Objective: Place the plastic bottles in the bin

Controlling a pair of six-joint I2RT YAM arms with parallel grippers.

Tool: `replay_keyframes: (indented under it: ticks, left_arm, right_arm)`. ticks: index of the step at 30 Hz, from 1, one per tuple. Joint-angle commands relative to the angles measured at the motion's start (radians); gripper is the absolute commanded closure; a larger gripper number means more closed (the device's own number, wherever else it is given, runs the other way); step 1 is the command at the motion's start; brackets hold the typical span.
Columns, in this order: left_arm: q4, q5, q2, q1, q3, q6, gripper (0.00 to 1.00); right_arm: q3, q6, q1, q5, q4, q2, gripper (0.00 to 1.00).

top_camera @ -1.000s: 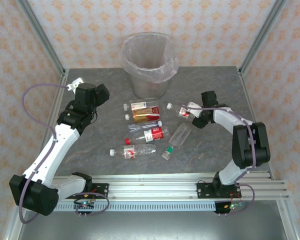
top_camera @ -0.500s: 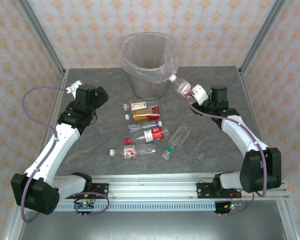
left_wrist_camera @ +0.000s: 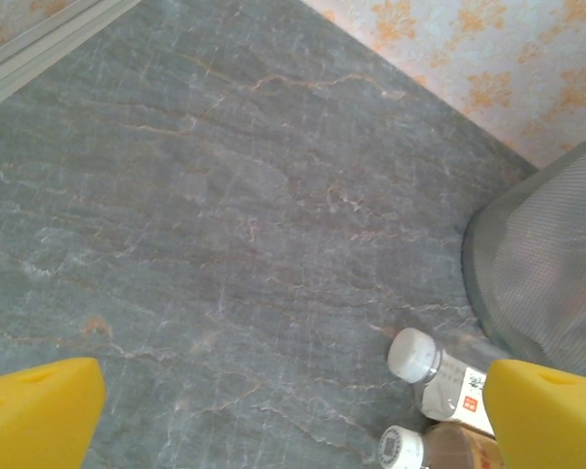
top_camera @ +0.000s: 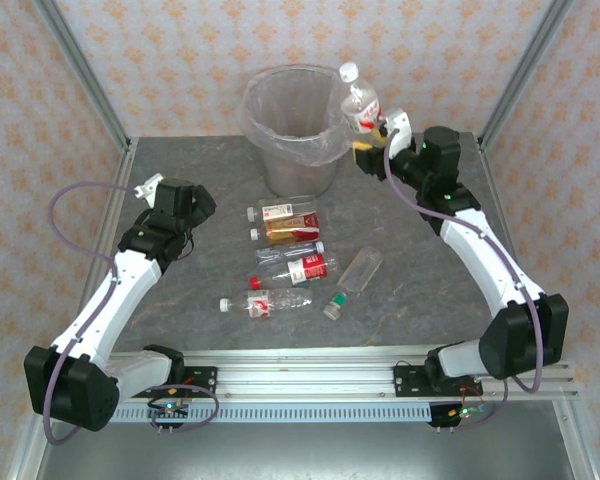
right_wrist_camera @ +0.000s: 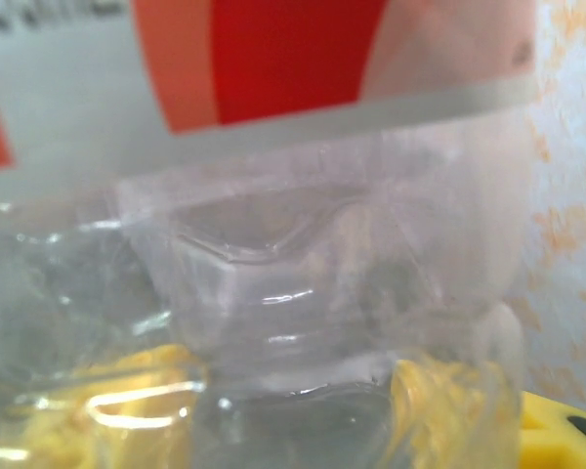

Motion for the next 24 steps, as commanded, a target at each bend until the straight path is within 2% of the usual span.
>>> replay_keyframes:
  ticks: [1, 6, 12, 16, 18, 22, 24]
  left_arm:
    - [-0.062, -0.004, -0.033, 0.009, -0.025, -0.029, 0.00]
    - [-0.114, 0.010, -0.048, 0.011, -0.043, -0.035, 0.00]
    - [-0.125, 0.007, -0.080, 0.012, -0.098, -0.068, 0.00]
    - [-0.114, 0.009, -0.099, 0.012, -0.118, -0.084, 0.00]
    - [-0.119, 0.013, -0.101, 0.013, -0.119, -0.088, 0.00]
    - [-0.128, 0.035, -0.104, 0.014, -0.135, -0.106, 0.00]
    - [-0.122, 0.053, -0.110, 0.014, -0.157, -0.120, 0.00]
  right_arm:
    - [0.103, 0.129, 0.030, 0.031, 0.070, 0.066, 0.47]
    - [0.308, 0.212, 0.055, 0.032, 0.034, 0.205, 0.45]
    - [0.628, 0.233, 0.083, 0.048, -0.160, 0.411, 0.43]
    - [0.768, 0.237, 0.096, 0.088, -0.190, 0.529, 0.41]
    - [0.872, 0.231, 0.105, 0.065, -0.265, 0.602, 0.39]
    - [1.066, 0.201, 0.125, 0.054, -0.419, 0.734, 0.33]
    - [1.130, 0.186, 0.137, 0.068, -0.462, 0.783, 0.25]
